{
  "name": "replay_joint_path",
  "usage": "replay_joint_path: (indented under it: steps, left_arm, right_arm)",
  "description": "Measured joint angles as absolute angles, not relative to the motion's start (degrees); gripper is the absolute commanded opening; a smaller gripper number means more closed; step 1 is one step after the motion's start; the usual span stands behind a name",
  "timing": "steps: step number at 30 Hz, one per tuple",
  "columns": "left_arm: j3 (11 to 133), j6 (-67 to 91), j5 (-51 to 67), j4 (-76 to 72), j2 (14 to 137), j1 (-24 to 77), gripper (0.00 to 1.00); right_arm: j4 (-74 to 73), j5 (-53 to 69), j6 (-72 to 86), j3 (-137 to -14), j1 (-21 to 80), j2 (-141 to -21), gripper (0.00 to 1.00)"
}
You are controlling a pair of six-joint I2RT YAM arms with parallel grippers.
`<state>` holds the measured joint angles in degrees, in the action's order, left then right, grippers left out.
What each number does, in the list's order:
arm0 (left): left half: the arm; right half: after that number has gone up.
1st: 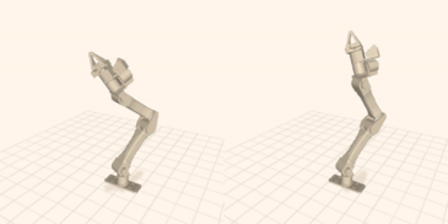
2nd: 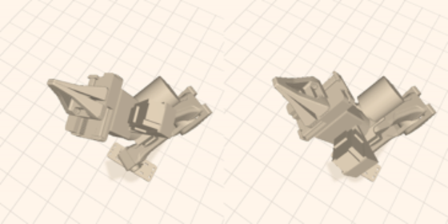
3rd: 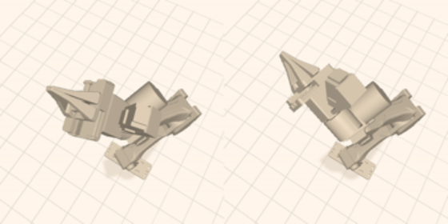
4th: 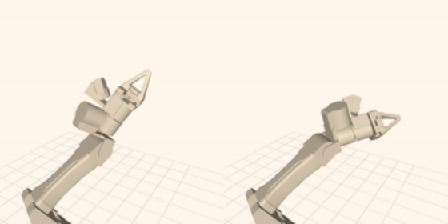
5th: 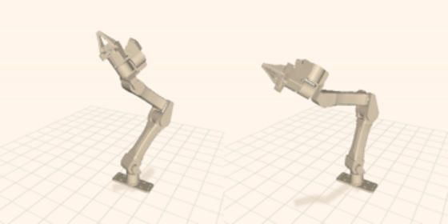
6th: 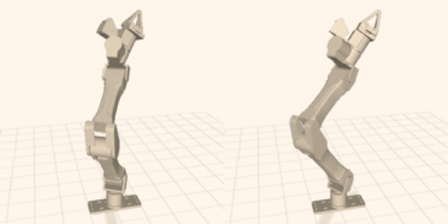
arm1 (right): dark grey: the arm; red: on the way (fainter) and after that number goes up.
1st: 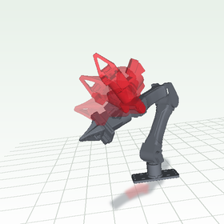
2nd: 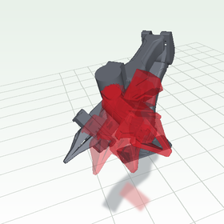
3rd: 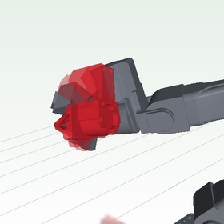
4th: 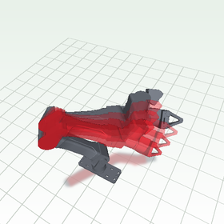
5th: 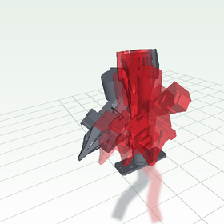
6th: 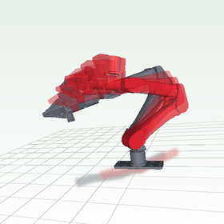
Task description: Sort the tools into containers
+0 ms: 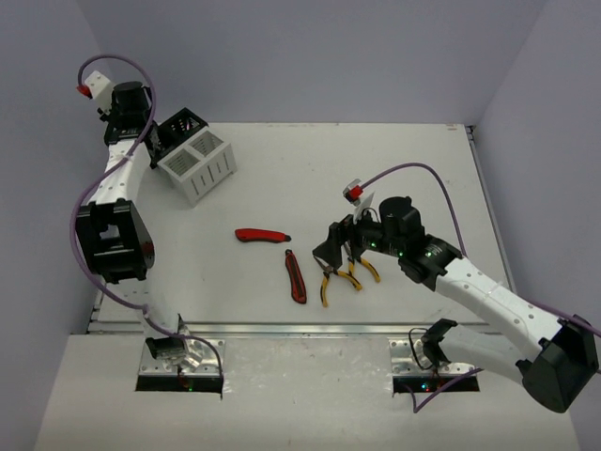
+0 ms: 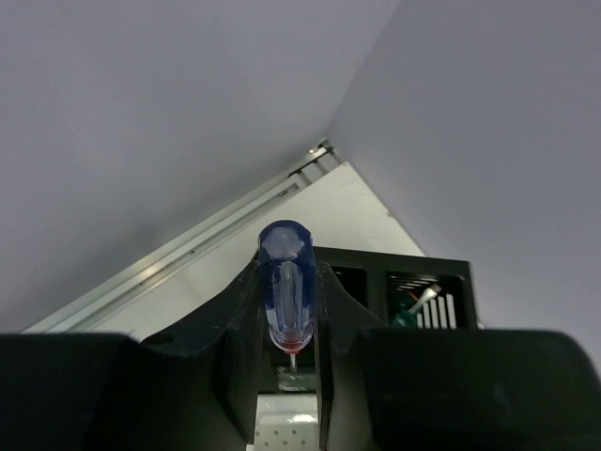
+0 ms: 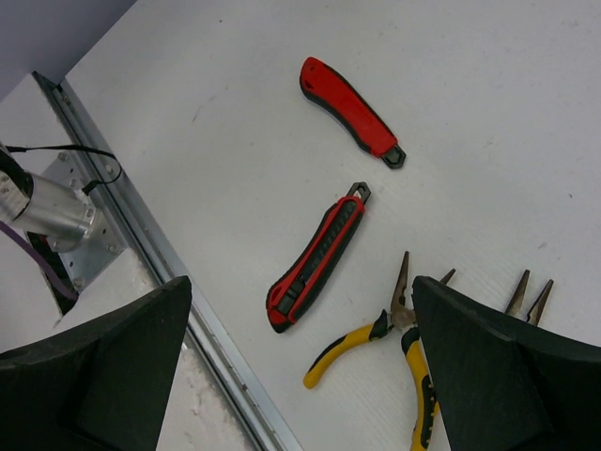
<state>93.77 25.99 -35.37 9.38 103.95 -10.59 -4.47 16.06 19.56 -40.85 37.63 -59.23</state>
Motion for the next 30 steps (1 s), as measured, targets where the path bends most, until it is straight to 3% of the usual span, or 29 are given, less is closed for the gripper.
replay_joint_path:
  steps: [13, 15, 18, 19, 25, 30]
  left_arm:
    - [95.4, 25.8, -22.7, 7.1, 113.3, -14.7, 0.00]
    - [95.4, 26.2, -21.8, 6.9, 113.6, -14.7, 0.25]
    - [95.4, 27.5, -21.0, 6.9, 113.6, -14.7, 0.87]
    - [95.3, 28.1, -21.0, 7.0, 113.6, -14.7, 0.99]
    - [94.8, 31.7, -21.0, 10.9, 111.7, -14.7, 1.00]
    - [93.7, 36.0, -17.0, 19.2, 101.4, -14.7, 1.00]
  right_arm:
    - [-5.5, 20.0, 20.3, -40.1, 37.6, -60.9, 0.99]
    - [-5.3, 20.4, 20.8, -40.1, 37.6, -62.1, 0.99]
    - [-4.9, 20.6, 21.1, -40.1, 37.6, -63.2, 0.99]
    - [-4.7, 20.6, 21.0, -40.1, 37.6, -63.5, 0.99]
    - [-5.6, 21.0, 20.3, -41.5, 37.6, -68.1, 0.99]
    - [-9.2, 17.5, 19.2, -48.3, 37.7, -77.1, 0.99]
